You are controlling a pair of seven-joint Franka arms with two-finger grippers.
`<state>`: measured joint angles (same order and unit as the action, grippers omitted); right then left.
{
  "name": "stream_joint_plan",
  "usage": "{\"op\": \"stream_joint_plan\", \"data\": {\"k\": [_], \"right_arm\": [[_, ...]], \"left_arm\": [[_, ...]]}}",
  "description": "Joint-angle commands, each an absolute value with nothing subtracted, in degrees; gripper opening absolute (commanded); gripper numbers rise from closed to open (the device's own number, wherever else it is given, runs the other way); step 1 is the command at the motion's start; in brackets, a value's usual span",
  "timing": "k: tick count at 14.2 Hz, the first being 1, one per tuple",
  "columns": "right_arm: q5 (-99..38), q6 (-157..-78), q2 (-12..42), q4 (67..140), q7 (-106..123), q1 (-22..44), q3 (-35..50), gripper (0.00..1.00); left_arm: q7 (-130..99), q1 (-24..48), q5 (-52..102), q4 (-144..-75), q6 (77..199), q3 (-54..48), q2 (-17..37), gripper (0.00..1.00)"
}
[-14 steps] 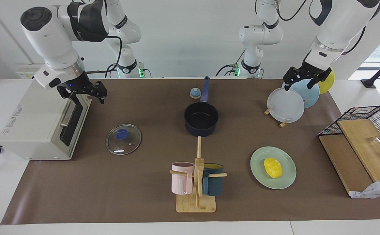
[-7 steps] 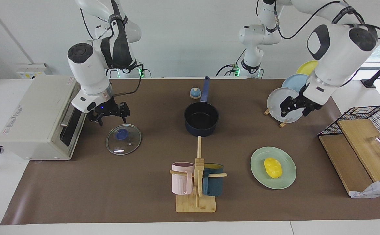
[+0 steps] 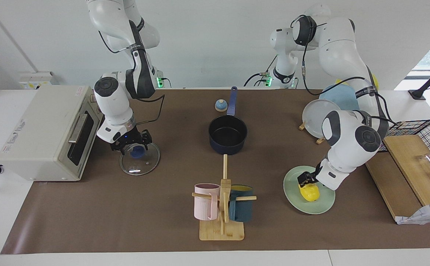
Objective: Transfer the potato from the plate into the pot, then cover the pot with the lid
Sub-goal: 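Grasp the yellow potato with the left gripper while the right grasps the lid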
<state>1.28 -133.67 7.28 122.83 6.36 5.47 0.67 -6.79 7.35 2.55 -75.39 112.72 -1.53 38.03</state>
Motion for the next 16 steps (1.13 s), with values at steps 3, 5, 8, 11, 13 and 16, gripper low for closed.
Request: {"op": "stream_joint_plan", "data": {"k": [3,5,8,11,13,16], "right_arm": [[-0.1,-134.9,7.2,124.7,8.0,4.7,1.1,1.00],[0.0,-136.0,7.1,125.4,8.1,4.7,1.1,1.00],[0.0,-137.1,7.2,125.5,8.1,4.8,1.1,0.96],[0.0,-137.8,7.6,125.5,7.8,5.0,1.1,0.96],[0.0,-140.1,10.1,125.2,7.7,5.2,1.1,0.96],[0.0,-139.8,10.2,125.2,8.2,5.2,1.1,0.96]], "left_arm": [[-7.6,8.2,0.4,-79.3,117.4,-0.7,37.2,1.00],[-8.3,8.3,0.4,-80.8,119.1,-0.7,36.8,1.00],[-8.3,8.3,0.4,-82.0,119.8,-0.7,36.2,0.76],[-8.3,8.3,0.1,-81.7,119.7,-0.7,36.2,0.00],[-8.4,8.9,0.7,-79.6,117.7,-0.8,35.4,0.00],[-10.3,9.7,1.1,-79.8,110.2,-1.2,25.7,0.00]]}}
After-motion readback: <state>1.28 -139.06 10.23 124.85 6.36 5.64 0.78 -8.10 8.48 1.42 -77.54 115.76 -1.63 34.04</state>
